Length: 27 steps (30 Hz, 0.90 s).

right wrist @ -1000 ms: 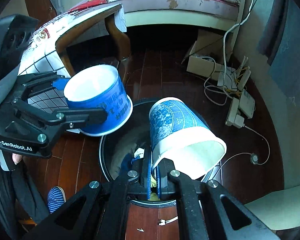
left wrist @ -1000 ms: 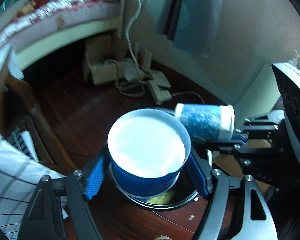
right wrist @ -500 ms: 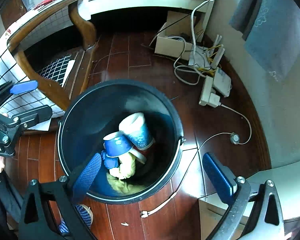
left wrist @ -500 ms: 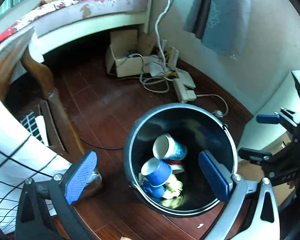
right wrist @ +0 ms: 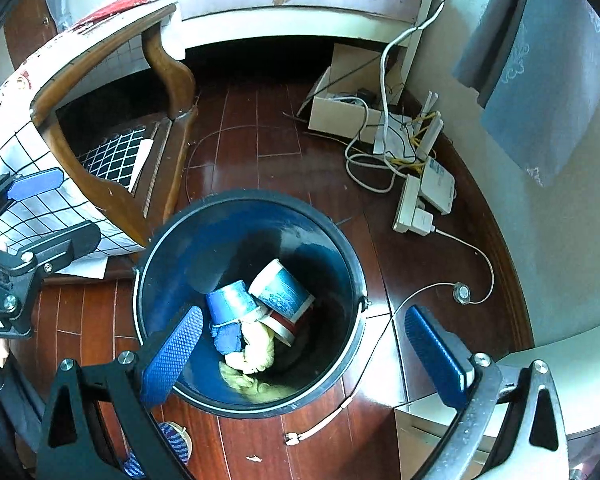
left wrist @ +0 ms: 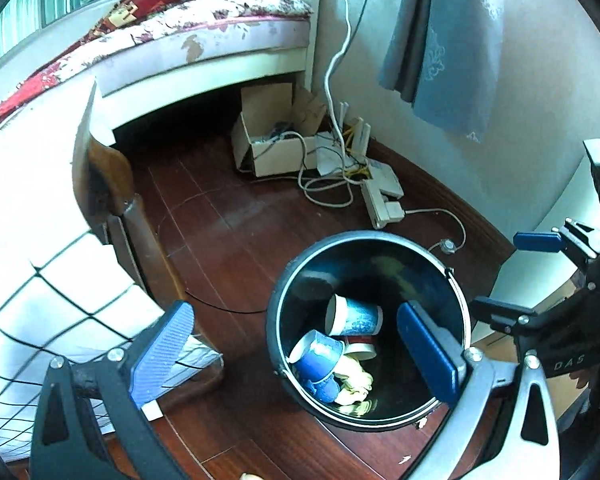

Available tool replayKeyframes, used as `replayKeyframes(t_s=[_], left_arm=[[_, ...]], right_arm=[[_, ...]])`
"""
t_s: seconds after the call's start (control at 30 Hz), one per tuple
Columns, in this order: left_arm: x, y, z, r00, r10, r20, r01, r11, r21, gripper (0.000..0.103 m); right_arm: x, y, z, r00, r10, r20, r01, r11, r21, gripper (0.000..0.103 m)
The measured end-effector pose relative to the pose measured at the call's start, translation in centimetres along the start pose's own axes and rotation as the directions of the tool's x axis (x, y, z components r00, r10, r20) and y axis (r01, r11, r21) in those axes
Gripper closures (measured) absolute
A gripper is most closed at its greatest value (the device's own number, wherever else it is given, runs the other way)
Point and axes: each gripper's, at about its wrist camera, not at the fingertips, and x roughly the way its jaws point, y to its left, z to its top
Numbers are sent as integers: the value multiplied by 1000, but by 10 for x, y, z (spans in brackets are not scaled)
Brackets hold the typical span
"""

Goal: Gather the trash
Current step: 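Move both tools back toward the table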

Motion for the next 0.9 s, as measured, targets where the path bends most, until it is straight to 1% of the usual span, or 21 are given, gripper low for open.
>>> replayKeyframes(t_s=[0.1,0.2,0.33,0.43,0.63,0.83,0.9], left_arm=[[-13,3,5,1000,9,24,-9,1000,-10,1],[-32,9,11,998,20,67,-19,1000,-21,1],[-58,22,18,991,51,121,-46,998,-38,1],[-77,36,20,985,79,154,-71,996,-54,1],[-100,70,18,972,140,188,-123,987,-101,1],[-115,111,12,957,211,199,-178,969,-171,1],[-121,128,7,952,234,197,-196,961,-197,1]], right_arm=[[-11,5,5,999,8,36,-8,1000,3,1],[-23,12,15,997,11,78,-12,1000,13,1],[-40,23,29,990,34,140,-39,999,32,1],[-49,37,41,983,49,176,-54,998,24,1],[-65,75,65,967,85,238,-82,996,-23,1],[-70,115,89,955,128,267,-117,991,-57,1],[-73,132,97,948,151,280,-134,988,-78,1]])
